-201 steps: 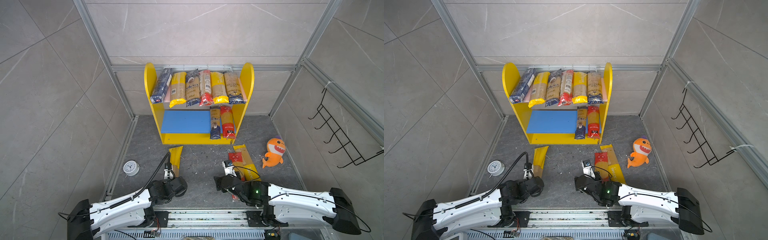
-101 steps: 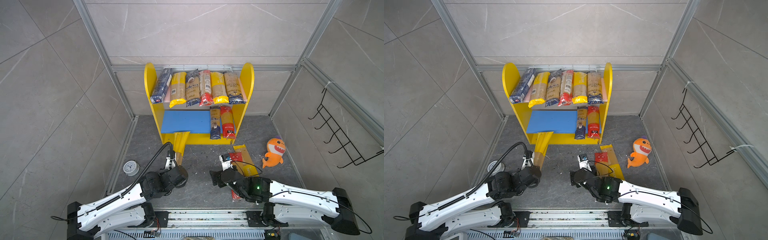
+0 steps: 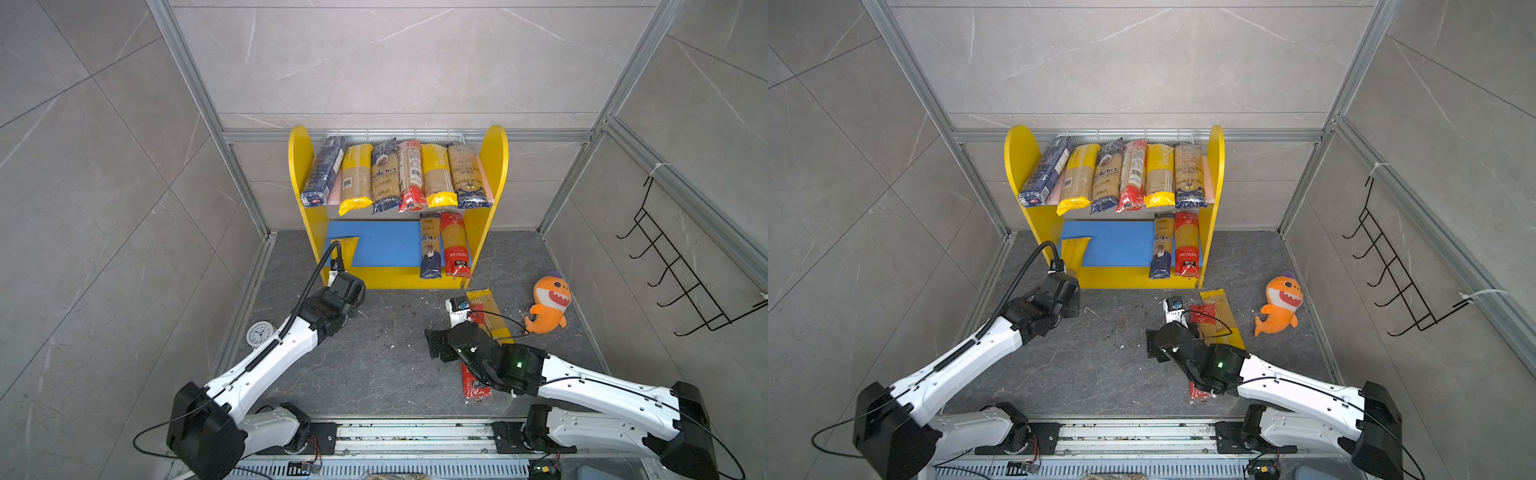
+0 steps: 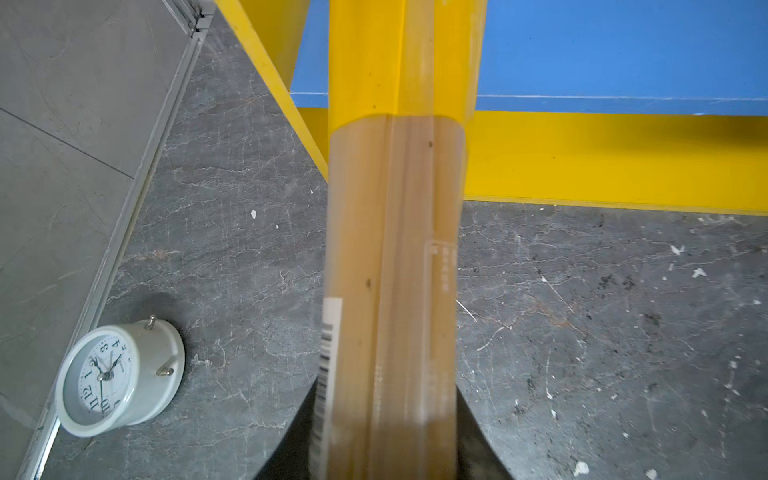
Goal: Place and organize the pasta boxes and bags onto the shelf
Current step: 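Lift the yellow-topped bag with the left gripper toward the blue shelf, then set the yellow-topped bag on the blue shelf, open left gripper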
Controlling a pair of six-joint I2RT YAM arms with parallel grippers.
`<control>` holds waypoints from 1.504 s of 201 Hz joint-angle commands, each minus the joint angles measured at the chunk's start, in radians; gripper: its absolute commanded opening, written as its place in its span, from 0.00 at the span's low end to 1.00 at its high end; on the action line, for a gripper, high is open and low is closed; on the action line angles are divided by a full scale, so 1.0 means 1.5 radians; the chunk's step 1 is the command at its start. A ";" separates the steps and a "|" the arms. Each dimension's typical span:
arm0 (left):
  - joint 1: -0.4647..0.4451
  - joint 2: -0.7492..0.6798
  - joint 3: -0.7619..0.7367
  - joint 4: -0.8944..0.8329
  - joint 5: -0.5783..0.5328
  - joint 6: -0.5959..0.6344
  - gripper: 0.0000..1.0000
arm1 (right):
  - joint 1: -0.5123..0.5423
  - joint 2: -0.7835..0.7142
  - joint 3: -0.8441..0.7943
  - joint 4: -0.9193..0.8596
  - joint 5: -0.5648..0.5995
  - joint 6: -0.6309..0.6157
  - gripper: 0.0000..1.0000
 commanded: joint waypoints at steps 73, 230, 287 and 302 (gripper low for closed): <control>0.110 0.193 0.188 0.276 0.005 0.132 0.00 | -0.059 0.010 0.028 -0.024 -0.035 -0.022 0.91; 0.147 0.197 0.156 0.254 0.075 0.111 0.78 | -0.078 0.012 0.035 -0.073 -0.044 0.019 1.00; 0.098 0.093 0.072 0.235 0.058 0.097 0.85 | -0.078 0.069 -0.012 -0.104 0.009 0.103 1.00; 0.080 0.064 0.048 0.223 0.060 0.084 0.88 | -0.078 0.069 -0.035 -0.100 0.004 0.131 1.00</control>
